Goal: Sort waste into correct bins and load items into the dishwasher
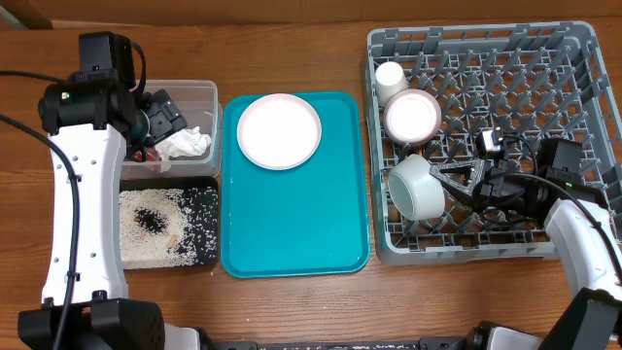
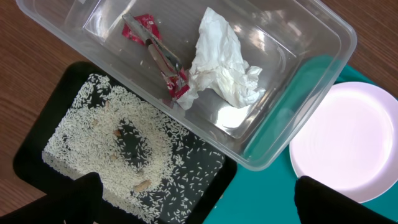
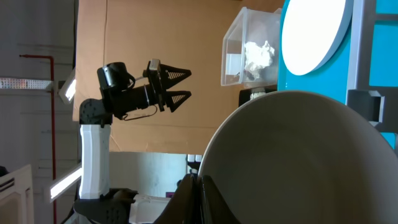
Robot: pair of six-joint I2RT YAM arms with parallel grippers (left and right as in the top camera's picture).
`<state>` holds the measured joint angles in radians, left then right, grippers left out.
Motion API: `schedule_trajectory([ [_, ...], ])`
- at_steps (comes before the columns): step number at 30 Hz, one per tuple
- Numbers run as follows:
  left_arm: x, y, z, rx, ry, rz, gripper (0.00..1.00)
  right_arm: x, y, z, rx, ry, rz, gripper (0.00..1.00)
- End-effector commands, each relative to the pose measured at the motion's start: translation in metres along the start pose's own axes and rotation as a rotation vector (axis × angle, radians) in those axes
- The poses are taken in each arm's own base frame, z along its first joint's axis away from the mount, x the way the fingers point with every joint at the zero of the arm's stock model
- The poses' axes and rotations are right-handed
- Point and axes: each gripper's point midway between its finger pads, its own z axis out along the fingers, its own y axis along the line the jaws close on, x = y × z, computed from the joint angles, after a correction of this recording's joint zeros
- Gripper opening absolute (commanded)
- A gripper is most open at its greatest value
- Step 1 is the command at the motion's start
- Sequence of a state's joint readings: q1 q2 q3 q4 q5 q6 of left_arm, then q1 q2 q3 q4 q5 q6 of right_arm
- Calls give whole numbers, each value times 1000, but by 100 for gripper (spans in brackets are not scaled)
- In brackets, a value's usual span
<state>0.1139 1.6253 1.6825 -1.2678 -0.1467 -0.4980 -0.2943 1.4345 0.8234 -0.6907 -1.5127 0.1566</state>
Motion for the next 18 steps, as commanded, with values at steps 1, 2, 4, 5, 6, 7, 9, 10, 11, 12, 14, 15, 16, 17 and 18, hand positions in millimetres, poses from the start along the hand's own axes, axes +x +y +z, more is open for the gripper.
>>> schedule_trajectory([
  [1,-4,0,-2,-1,-12,4,100,0,-2,-1,-3,-2,-7,4],
  [2,-4,0,-2,-2,-11,4,100,0,-2,0,-3,-1,-6,4],
  [4,-4,0,-2,-1,-12,4,100,0,-2,0,-3,-1,-6,4],
  [5,-4,0,-2,-1,-12,4,100,0,-2,0,-3,-1,-6,4],
  [6,-4,0,-2,-2,-11,4,100,0,-2,0,-3,-1,-6,4],
  [7,-4,0,-2,-2,-11,4,100,0,-2,0,-3,-1,-6,4],
  [9,-4,0,-2,-2,-11,4,100,0,-2,0,-3,-1,-6,4],
  [10,-4,0,-2,-1,-12,4,100,0,-2,0,-3,-1,-6,4],
  [11,-4,0,-2,-2,-11,4,100,0,-2,0,-3,-1,-6,4],
  [12,-4,0,-2,-2,-11,4,100,0,-2,0,-3,-1,-6,4],
  [14,-4,0,-2,-2,-11,4,100,0,-2,0,-3,-1,-6,4],
  [15,-4,0,-2,-2,-11,4,100,0,-2,0,-2,-2,-6,4],
  [16,-4,0,-2,-2,-11,4,100,0,-3,0,2,-1,-5,4],
  [17,-4,0,-2,-2,-11,4,100,1,-3,0,4,0,-6,4],
  [18,-4,0,-2,-2,-11,4,100,1,-4,2,11,4,-6,4],
])
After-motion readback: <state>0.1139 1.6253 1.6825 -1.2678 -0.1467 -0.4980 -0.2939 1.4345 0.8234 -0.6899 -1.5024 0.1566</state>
